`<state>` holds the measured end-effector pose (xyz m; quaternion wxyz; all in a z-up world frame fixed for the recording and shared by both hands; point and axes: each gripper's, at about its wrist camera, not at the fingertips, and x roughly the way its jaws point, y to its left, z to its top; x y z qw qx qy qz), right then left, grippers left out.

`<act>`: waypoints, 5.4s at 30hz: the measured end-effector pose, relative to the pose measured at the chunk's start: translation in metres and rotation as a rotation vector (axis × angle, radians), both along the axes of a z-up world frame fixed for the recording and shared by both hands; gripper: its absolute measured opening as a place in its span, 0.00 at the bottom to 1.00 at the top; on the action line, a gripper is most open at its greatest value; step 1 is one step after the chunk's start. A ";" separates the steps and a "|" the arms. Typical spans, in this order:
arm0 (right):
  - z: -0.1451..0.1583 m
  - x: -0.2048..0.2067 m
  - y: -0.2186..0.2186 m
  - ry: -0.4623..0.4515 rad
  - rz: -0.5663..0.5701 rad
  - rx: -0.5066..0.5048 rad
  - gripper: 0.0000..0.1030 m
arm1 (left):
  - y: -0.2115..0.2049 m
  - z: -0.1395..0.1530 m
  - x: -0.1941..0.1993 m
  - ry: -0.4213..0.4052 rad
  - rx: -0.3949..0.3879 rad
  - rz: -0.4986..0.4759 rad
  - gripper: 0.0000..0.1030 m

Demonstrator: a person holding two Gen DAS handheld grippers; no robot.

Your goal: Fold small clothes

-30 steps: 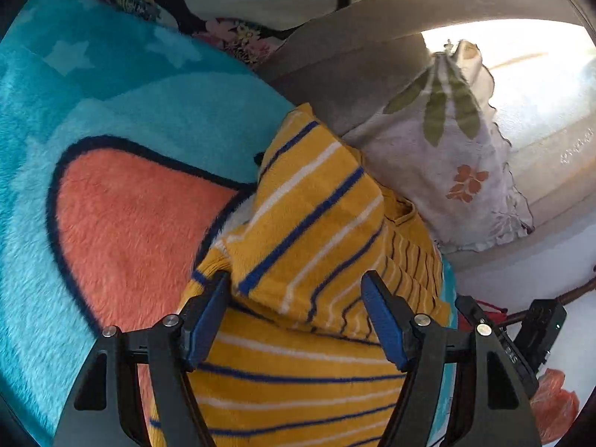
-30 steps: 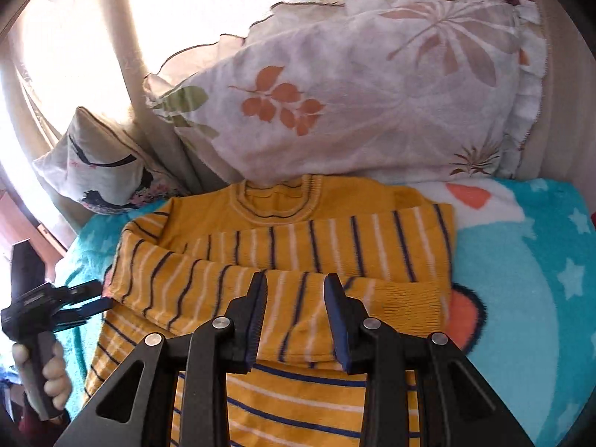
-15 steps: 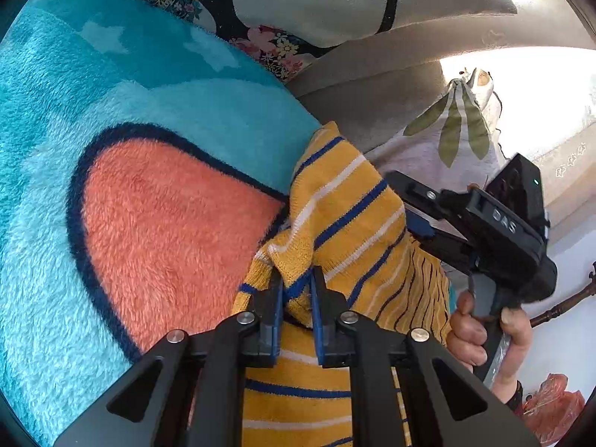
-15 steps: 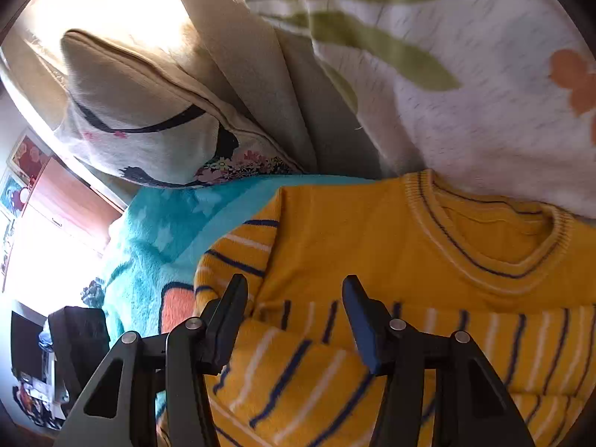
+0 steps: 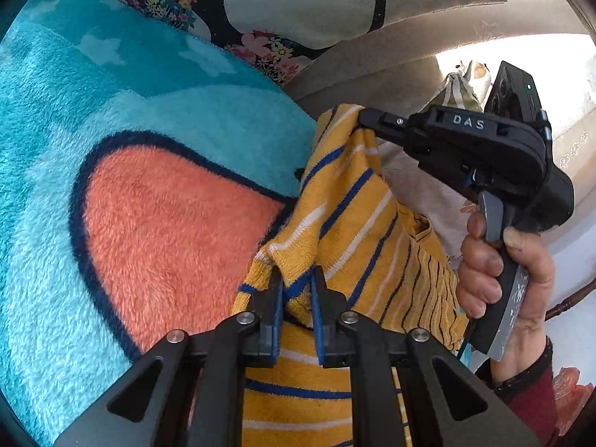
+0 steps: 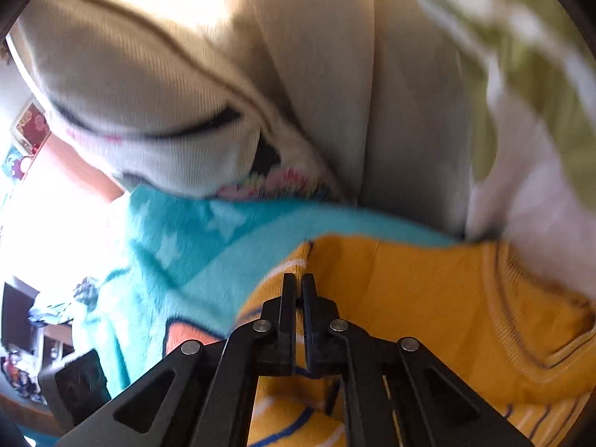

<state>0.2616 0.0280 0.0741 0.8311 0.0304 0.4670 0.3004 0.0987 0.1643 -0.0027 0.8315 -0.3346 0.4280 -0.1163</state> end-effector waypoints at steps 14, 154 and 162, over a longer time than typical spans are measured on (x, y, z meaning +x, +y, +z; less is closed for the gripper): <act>0.011 -0.060 -0.038 -0.075 -0.012 -0.011 0.31 | 0.002 0.002 -0.001 0.000 -0.013 -0.001 0.14; -0.003 -0.174 -0.280 -0.157 -0.415 0.170 0.73 | -0.037 0.070 -0.004 0.026 0.133 -0.239 0.59; -0.040 -0.146 -0.292 -0.093 -0.533 -0.011 0.70 | -0.019 0.047 -0.006 0.068 0.294 -0.164 0.59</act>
